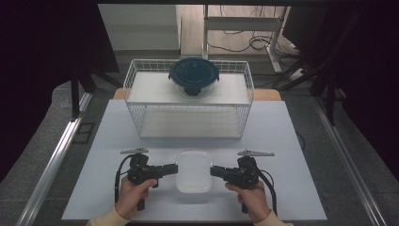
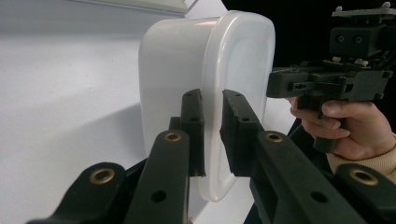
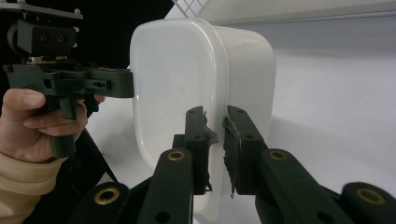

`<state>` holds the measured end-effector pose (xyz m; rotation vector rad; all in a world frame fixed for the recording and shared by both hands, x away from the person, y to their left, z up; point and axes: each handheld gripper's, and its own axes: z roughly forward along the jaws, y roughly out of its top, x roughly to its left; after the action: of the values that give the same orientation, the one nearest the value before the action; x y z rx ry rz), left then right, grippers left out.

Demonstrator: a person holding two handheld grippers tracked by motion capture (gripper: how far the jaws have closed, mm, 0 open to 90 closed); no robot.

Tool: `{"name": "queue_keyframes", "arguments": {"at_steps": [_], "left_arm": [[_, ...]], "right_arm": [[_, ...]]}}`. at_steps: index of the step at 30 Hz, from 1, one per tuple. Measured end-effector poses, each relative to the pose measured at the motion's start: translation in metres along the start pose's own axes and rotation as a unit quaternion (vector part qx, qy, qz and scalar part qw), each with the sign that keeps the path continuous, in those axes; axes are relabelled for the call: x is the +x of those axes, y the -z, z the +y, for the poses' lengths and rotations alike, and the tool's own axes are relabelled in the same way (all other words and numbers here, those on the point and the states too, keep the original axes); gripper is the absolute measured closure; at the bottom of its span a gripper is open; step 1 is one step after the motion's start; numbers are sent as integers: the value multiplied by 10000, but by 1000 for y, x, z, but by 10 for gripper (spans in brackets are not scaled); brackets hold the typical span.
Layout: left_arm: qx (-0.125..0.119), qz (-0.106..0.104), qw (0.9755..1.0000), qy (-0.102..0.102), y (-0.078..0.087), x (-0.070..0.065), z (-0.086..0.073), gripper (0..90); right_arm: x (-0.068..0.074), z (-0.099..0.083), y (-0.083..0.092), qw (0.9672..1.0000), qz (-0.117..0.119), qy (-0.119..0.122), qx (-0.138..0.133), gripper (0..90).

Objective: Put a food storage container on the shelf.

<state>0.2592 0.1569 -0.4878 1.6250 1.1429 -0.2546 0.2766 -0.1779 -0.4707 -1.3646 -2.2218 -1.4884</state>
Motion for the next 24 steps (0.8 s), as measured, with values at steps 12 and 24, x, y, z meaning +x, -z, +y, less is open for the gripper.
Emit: {"name": "queue_keyframes", "arguments": {"at_steps": [12, 24], "left_arm": [[-100, 10, 9998, -156, 7, -7, 7, 802], [-261, 30, 9989, -396, 18, -19, 29, 801]], "right_arm": [[8, 8, 5, 9998, 9, 186, -91, 793], [19, 30, 11, 9987, 22, 440, -264, 793]]}}
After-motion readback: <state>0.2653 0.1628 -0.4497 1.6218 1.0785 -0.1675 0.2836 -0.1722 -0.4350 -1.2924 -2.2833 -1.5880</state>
